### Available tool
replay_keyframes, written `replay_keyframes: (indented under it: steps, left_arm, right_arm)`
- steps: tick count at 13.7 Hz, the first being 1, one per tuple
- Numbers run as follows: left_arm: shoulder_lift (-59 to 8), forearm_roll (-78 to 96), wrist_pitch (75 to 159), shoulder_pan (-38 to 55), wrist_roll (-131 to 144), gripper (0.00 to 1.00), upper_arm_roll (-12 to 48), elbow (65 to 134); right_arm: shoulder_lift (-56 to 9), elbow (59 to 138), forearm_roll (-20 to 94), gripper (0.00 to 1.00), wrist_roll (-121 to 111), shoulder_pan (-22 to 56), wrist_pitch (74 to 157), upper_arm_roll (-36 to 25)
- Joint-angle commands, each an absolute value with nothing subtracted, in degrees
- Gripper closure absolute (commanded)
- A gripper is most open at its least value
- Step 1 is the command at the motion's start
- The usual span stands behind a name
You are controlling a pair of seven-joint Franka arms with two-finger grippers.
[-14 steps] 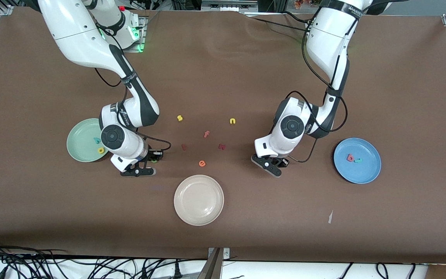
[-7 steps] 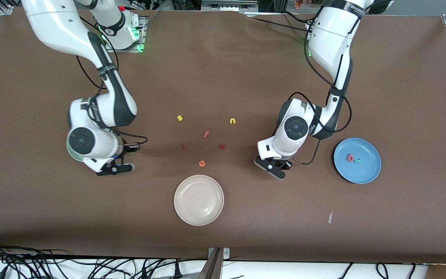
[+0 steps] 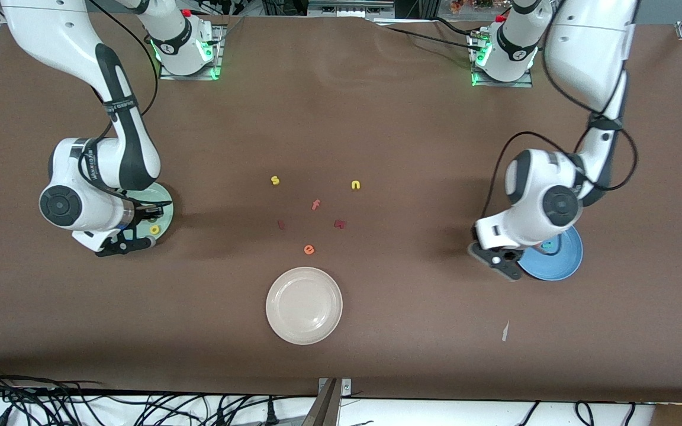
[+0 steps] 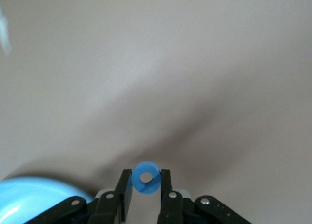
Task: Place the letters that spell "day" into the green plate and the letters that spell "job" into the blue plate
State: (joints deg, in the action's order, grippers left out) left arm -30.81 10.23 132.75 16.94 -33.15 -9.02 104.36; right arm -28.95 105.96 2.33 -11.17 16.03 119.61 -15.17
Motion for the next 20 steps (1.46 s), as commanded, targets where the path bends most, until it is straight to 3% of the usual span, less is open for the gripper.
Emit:
replay_keyframes:
  steps: [1, 3, 4, 5, 7, 11, 15, 18, 20]
  left_arm:
    - [-26.5, 9.5, 133.1, 11.1, -39.5, 0.93, -7.7, 110.6]
    - [-26.5, 9.5, 133.2, 9.5, -39.9, 0.92, -7.7, 111.5]
    - [-26.5, 9.5, 133.2, 9.5, -39.9, 0.85, -7.7, 111.5]
    - [-26.5, 9.5, 133.2, 9.5, -39.8, 0.62, -7.7, 111.4]
    - [-26.1, 9.5, 133.2, 9.5, -39.6, 0.0, -7.7, 111.4]
    - [-21.0, 9.6, 133.4, 9.5, -38.8, 0.0, -7.7, 115.5]
    - [-5.2, 10.2, 133.6, 6.2, -38.7, 0.0, -7.7, 124.8]
    - [3.1, 9.4, 126.1, 4.9, -38.3, 0.0, -6.3, 123.9]
    - [5.2, 5.0, 120.0, 4.1, -35.0, 0.0, -5.3, 120.7]
  right_arm:
    - [-28.5, 107.1, 3.4, 0.02, -12.0, 14.2, 120.7, -15.1]
    - [-28.3, 104.8, 3.4, 0.0, -12.2, 14.7, 119.4, -14.9]
    - [-28.3, 103.2, 3.4, 0.0, -12.1, 14.8, 117.4, -14.8]
    - [-28.3, 100.8, 3.4, 0.0, -12.1, 15.0, 114.1, -14.5]
    - [-28.2, 96.2, 3.4, 0.0, -10.6, 15.3, 107.1, -13.1]
    - [-27.8, 90.6, 3.3, 0.0, -3.8, 16.9, 97.2, -11.3]
    - [-25.0, 89.0, 3.1, 0.0, -3.7, 17.7, 91.9, -11.3]
    - [-18.4, 90.3, -0.2, 0.0, -4.0, 13.0, 91.1, -3.3]
    - [-14.3, 90.6, -4.9, 0.0, -4.1, 9.6, 90.6, 1.5]
